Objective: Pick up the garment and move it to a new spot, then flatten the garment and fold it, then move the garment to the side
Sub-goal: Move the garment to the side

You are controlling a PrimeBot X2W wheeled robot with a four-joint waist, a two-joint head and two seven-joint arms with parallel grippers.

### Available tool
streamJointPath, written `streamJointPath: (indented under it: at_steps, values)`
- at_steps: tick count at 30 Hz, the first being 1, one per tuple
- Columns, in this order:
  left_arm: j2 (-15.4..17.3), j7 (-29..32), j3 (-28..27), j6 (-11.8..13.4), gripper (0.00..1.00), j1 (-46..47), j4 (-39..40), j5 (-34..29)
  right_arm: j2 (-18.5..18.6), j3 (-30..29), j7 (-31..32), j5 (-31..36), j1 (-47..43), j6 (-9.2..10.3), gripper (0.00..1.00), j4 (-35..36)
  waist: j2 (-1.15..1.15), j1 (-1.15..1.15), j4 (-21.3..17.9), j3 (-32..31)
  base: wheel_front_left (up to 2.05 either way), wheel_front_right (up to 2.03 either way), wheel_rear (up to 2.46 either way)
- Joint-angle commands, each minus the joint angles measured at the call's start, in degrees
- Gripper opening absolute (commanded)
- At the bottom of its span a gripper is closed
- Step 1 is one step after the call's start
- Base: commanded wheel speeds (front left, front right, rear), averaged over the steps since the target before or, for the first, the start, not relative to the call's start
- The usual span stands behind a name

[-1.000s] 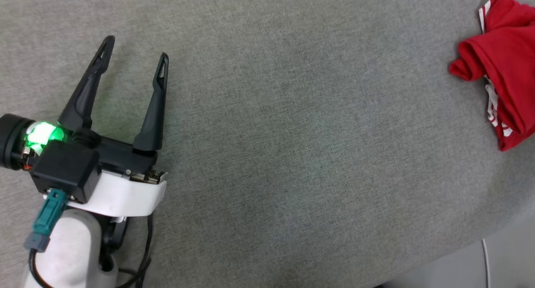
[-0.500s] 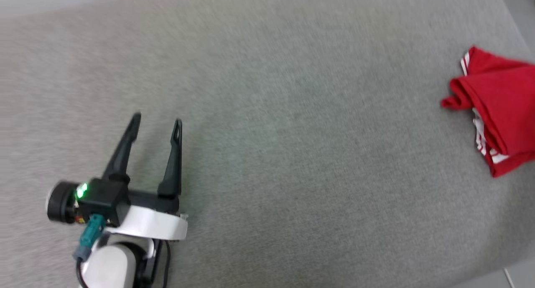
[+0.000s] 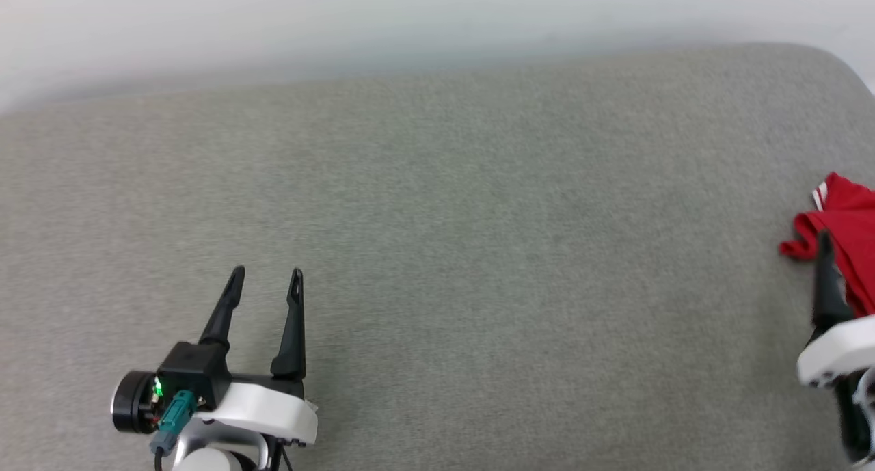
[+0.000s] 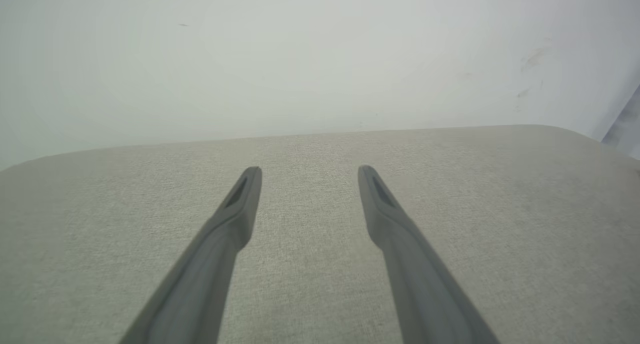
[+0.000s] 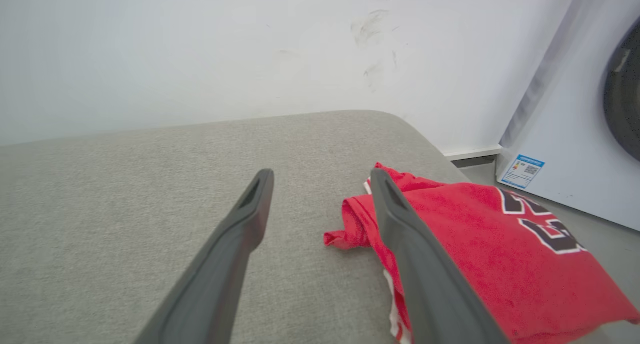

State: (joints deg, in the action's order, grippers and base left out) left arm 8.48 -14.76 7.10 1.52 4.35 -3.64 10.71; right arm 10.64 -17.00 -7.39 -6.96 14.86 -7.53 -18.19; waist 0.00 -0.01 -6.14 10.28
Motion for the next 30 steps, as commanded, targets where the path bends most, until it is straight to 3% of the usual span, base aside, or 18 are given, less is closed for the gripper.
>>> streamJointPath:
  at_steps: [1, 4, 13, 21, 30]
  values:
    - [-0.3, -0.2, -0.2, 0.1, 1.0, -0.9, -0.9, 0.1, -1.0, 0.4, 0.1, 0.2, -2.2, 0.09, 1.0, 1.4, 0.0, 0.01, 2.6, -2.6, 0.0, 0.0, 0.0]
    - [-0.6, -0.4, -0.8, 0.3, 1.0, -1.8, -2.7, 0.4, -3.6, 2.4, 0.6, 0.2, -6.1, 0.08, 1.0, 5.3, 0.0, 0.01, 3.9, -4.1, 0.0, 0.0, 0.0]
    - [-0.8, -0.5, -2.1, -0.4, 1.0, -4.7, -5.0, -0.8, -6.8, 7.2, 3.2, 2.8, -17.1, 0.09, 1.0, 16.0, 0.0, 0.01, 7.8, -9.7, 0.0, 0.0, 0.0]
    - [-0.9, -0.4, -3.2, -1.4, 1.0, -7.5, -5.1, -1.8, -7.8, 8.3, 6.1, 1.9, -25.0, 0.09, 1.0, 25.4, 0.0, 0.01, 8.1, -12.1, 0.0, 0.0, 0.0]
    - [-1.4, -0.4, -4.2, -2.4, 1.0, -8.6, -5.0, -2.8, -7.8, 10.0, 8.3, 0.4, -27.3, 0.09, 1.0, 31.1, 0.0, 0.01, 7.7, -13.1, 0.0, 0.0, 0.0]
